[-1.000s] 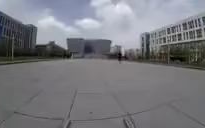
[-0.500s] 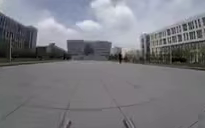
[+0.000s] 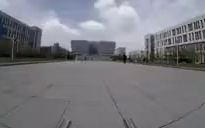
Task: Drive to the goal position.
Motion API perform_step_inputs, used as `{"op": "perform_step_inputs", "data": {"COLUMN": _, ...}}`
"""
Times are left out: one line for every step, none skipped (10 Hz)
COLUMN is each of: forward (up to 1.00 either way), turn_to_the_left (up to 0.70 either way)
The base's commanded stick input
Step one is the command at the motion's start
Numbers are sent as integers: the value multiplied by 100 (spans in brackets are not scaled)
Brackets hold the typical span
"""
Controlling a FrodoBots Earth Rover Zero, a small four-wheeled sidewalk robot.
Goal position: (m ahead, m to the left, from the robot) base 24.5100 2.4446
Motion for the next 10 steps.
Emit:
{"op": "perform_step_inputs", "data": {"forward": 100, "turn_to_the_left": 0}}
{"op": "perform_step_inputs", "data": {"forward": 100, "turn_to_the_left": 0}}
{"op": "perform_step_inputs", "data": {"forward": 100, "turn_to_the_left": 0}}
{"op": "perform_step_inputs", "data": {"forward": 100, "turn_to_the_left": 0}}
{"op": "perform_step_inputs", "data": {"forward": 100, "turn_to_the_left": 0}}
{"op": "perform_step_inputs", "data": {"forward": 100, "turn_to_the_left": 0}}
{"op": "perform_step_inputs", "data": {"forward": 100, "turn_to_the_left": 0}}
{"op": "perform_step_inputs", "data": {"forward": 100, "turn_to_the_left": 0}}
{"op": "perform_step_inputs", "data": {"forward": 100, "turn_to_the_left": 0}}
{"op": "perform_step_inputs", "data": {"forward": 100, "turn_to_the_left": 0}}
